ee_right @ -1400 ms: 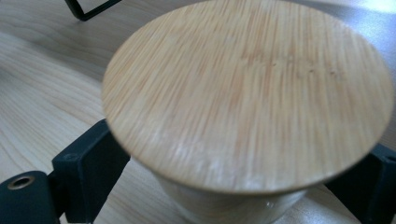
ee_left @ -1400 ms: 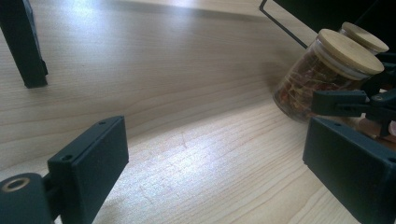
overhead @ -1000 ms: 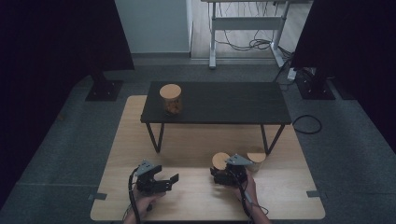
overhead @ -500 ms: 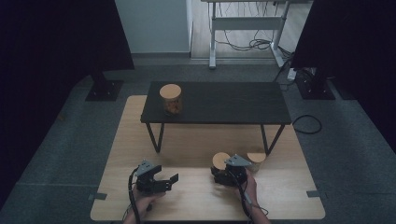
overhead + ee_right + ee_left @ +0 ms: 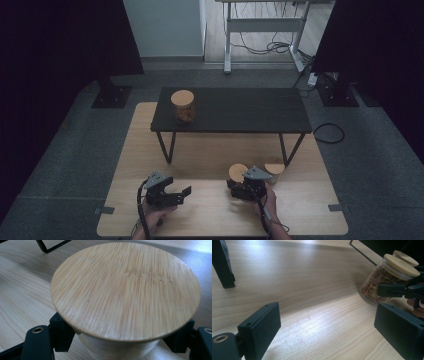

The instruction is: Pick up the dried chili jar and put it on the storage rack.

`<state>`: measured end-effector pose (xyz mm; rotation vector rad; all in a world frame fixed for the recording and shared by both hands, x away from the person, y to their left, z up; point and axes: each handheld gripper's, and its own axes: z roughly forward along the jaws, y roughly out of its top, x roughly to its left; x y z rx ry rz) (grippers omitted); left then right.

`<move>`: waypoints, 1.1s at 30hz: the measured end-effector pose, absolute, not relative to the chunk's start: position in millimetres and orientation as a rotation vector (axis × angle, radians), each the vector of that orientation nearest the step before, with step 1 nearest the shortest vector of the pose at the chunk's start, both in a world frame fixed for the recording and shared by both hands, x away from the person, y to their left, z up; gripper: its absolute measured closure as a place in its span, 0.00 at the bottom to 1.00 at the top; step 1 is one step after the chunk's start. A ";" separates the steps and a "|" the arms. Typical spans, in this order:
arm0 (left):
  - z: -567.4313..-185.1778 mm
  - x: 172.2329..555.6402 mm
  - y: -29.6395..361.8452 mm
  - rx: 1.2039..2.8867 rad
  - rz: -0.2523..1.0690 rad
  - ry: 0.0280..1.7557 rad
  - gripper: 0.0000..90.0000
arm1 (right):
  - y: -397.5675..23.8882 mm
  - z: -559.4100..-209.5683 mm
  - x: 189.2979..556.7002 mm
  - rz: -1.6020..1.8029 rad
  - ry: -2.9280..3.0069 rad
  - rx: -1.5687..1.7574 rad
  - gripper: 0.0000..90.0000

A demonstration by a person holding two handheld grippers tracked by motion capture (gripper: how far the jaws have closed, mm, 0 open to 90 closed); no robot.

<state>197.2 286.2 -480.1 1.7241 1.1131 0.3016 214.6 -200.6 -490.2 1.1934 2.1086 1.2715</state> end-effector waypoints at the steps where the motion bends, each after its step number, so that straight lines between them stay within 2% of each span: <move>1: -479.9 196.8 286.0 1.724 0.304 1.110 0.07 | -200.7 -490.2 213.9 1.272 2.108 1.193 0.27; 33: -478.1 195.3 286.4 1.721 0.303 1.083 0.07 | -197.9 -474.4 186.9 1.271 2.092 1.126 0.27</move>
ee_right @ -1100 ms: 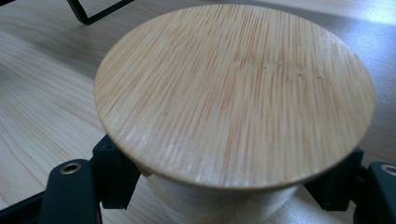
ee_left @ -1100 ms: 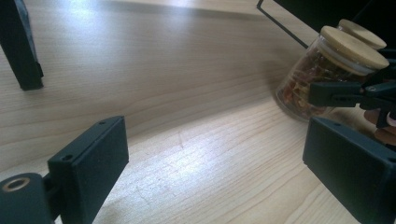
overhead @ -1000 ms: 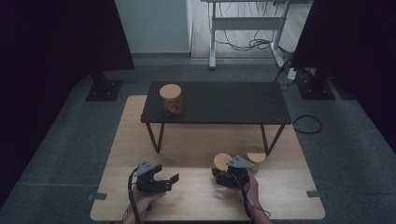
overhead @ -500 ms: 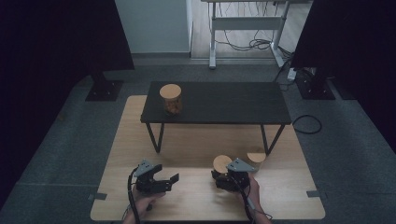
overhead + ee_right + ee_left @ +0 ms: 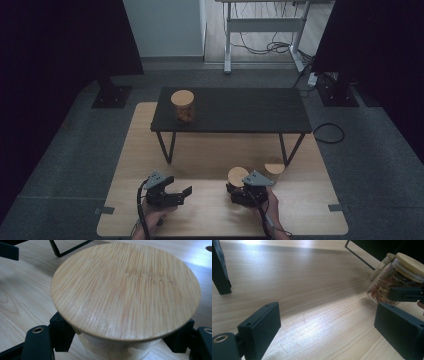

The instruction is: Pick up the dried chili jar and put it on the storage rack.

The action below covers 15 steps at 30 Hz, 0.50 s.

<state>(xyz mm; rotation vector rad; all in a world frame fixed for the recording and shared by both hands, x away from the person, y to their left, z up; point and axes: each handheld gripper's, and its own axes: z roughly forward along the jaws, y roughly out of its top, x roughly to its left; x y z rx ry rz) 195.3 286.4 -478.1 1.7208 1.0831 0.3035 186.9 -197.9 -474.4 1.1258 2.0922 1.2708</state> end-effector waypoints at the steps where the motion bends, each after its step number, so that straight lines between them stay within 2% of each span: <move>1: -478.1 195.3 286.4 1.721 0.303 1.083 0.07 | -197.9 -474.4 186.9 1.271 2.092 1.126 0.27; 15: -478.2 195.5 285.1 1.729 0.306 1.079 0.07 | -201.4 -461.8 174.6 1.310 2.071 1.108 0.27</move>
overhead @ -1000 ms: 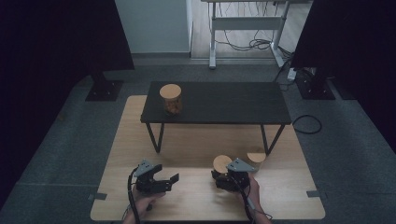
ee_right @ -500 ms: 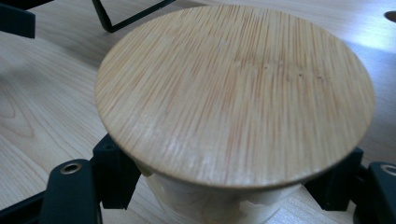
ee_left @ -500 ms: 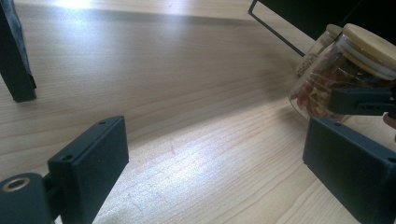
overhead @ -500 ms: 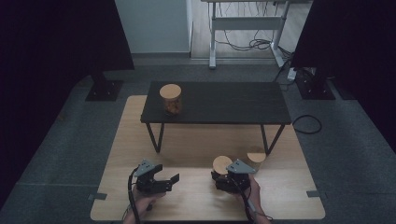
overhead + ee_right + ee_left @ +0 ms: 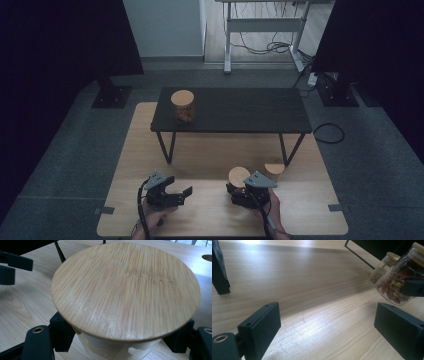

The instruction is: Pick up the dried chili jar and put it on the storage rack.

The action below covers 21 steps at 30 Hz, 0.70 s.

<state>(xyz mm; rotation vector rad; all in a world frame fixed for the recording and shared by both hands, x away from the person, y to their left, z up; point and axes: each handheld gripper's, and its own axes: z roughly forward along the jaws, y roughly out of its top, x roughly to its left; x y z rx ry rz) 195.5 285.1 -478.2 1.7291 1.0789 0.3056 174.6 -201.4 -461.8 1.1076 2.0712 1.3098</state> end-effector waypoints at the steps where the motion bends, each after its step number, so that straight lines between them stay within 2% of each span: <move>1: -478.2 195.4 285.0 1.729 0.306 1.079 0.07 | -201.7 -461.2 174.3 1.313 2.072 1.106 0.27; 21: -478.7 195.5 284.1 1.732 0.306 1.076 0.07 | -208.6 -450.9 169.3 1.333 2.064 1.092 0.27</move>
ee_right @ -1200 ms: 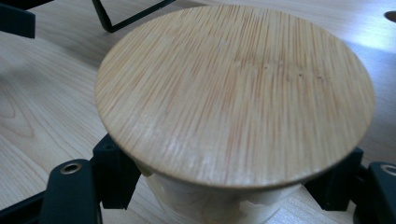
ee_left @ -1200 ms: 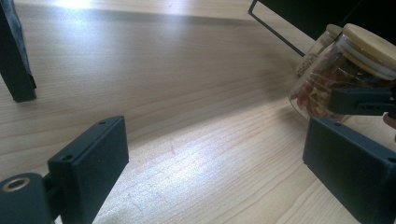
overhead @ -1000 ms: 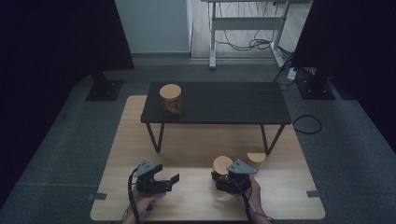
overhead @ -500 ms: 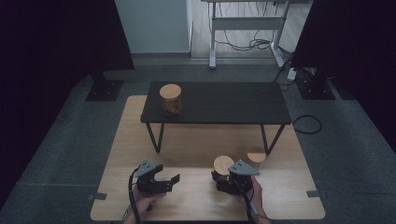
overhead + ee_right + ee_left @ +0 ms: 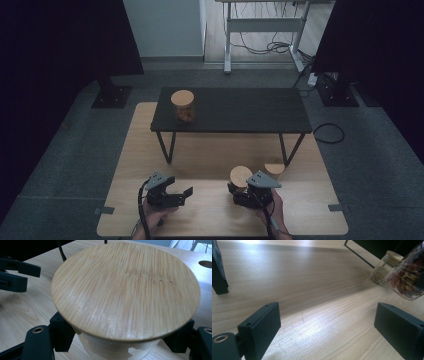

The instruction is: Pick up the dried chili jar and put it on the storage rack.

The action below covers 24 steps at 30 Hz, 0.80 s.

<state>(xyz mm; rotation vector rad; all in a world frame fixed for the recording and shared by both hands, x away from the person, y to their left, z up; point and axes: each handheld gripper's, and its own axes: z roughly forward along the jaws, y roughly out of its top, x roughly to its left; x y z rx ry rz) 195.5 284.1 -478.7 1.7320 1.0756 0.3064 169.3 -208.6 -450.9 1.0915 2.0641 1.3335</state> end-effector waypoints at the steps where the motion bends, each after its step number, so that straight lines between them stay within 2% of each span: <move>1: -478.7 195.5 284.1 1.732 0.307 1.076 0.07 | -208.6 -450.6 168.7 1.334 2.062 1.091 0.27; 24: -478.7 195.3 283.7 1.732 0.306 1.073 0.07 | -213.6 -439.9 162.6 1.373 2.043 1.058 0.27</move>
